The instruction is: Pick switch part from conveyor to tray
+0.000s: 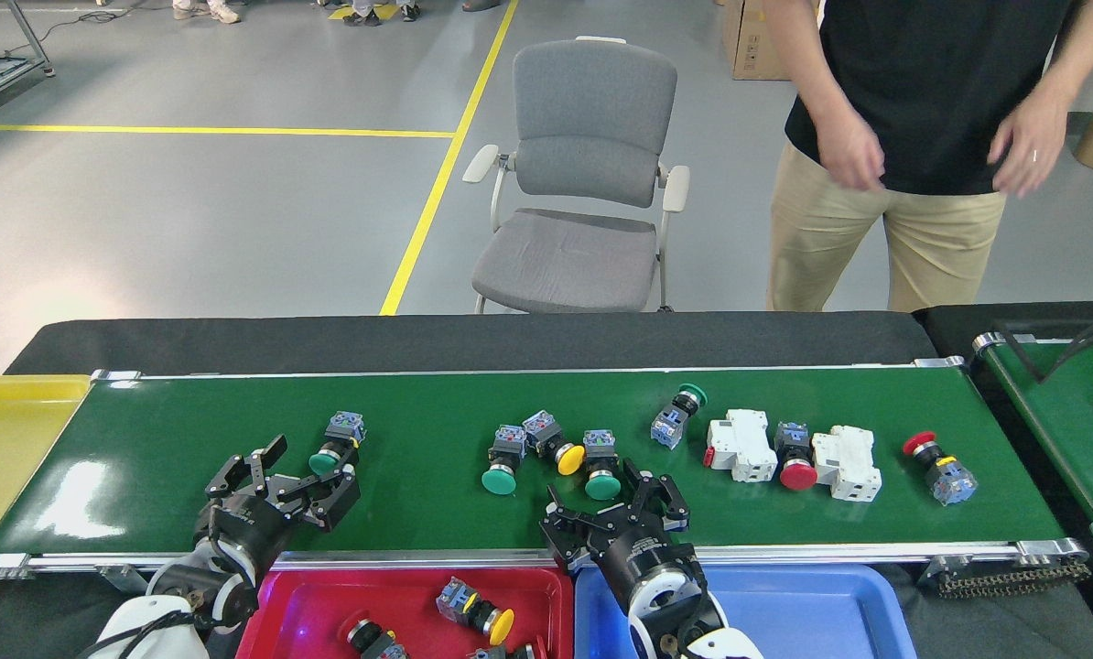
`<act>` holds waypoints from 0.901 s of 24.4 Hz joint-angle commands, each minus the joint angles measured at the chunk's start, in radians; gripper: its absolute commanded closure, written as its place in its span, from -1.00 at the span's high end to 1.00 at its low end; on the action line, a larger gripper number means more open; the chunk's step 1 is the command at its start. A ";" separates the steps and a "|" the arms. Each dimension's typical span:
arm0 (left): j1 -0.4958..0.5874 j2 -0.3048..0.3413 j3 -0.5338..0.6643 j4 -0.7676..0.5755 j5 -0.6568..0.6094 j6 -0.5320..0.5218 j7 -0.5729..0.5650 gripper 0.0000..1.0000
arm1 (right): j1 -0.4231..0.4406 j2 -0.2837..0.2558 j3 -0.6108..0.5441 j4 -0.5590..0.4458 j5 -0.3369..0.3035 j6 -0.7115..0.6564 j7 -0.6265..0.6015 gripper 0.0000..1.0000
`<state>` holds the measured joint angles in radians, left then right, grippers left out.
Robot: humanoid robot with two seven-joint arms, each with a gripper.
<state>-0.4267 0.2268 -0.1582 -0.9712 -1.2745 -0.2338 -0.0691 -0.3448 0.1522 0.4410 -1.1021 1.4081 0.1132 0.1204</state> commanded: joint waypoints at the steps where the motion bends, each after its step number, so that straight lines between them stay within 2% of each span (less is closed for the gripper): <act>1: -0.052 -0.004 0.003 0.051 -0.005 0.004 0.005 0.63 | -0.040 0.009 -0.002 0.034 -0.014 0.017 -0.018 0.69; 2: -0.060 -0.004 0.003 0.060 -0.009 0.002 0.006 0.51 | -0.046 0.009 -0.002 0.042 -0.012 0.017 -0.021 0.55; 4: -0.066 -0.009 -0.017 0.066 -0.034 -0.001 0.006 0.06 | -0.053 0.007 0.001 0.050 -0.008 0.008 -0.022 -0.15; 5: -0.067 -0.009 -0.032 0.069 -0.034 -0.001 0.006 -0.05 | -0.053 0.009 0.008 0.050 -0.003 0.008 -0.022 -0.47; 6: -0.067 -0.009 -0.040 0.069 -0.034 -0.001 0.006 -0.06 | -0.053 0.007 0.021 0.050 -0.003 0.006 -0.022 -0.64; 8: -0.064 -0.011 -0.041 0.071 -0.036 0.001 0.006 -0.05 | -0.053 0.007 0.028 0.048 -0.004 0.005 -0.024 -0.79; 11: -0.060 -0.011 -0.043 0.077 -0.036 0.001 0.006 -0.02 | -0.046 0.006 0.033 0.031 -0.004 -0.010 -0.038 -0.87; 12: -0.056 -0.011 -0.043 0.077 -0.036 -0.001 0.006 -0.08 | -0.043 0.004 0.035 0.022 -0.004 -0.010 -0.053 -0.88; 14: -0.038 -0.009 -0.041 0.066 -0.031 -0.019 0.014 -0.65 | -0.003 0.000 0.051 -0.044 -0.003 -0.030 -0.065 -0.88; 16: -0.024 -0.012 -0.035 0.060 -0.026 -0.059 0.017 -0.82 | 0.053 -0.011 0.073 -0.137 -0.003 -0.066 -0.065 -0.87; 18: 0.005 -0.014 -0.034 -0.026 -0.029 -0.085 0.017 -0.86 | 0.144 -0.046 0.102 -0.266 -0.001 -0.127 -0.065 -0.86; 21: 0.144 0.017 -0.029 -0.284 -0.032 -0.176 0.005 -0.79 | 0.257 -0.097 0.156 -0.403 0.025 -0.185 -0.065 -0.78; 22: 0.210 0.052 -0.023 -0.392 -0.034 -0.242 0.003 -0.70 | 0.288 -0.100 0.183 -0.429 0.040 -0.188 -0.067 -0.42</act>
<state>-0.2327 0.2482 -0.1931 -1.2825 -1.3069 -0.3989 -0.0614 -0.0608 0.0511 0.6062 -1.4915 1.4379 -0.0449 0.0635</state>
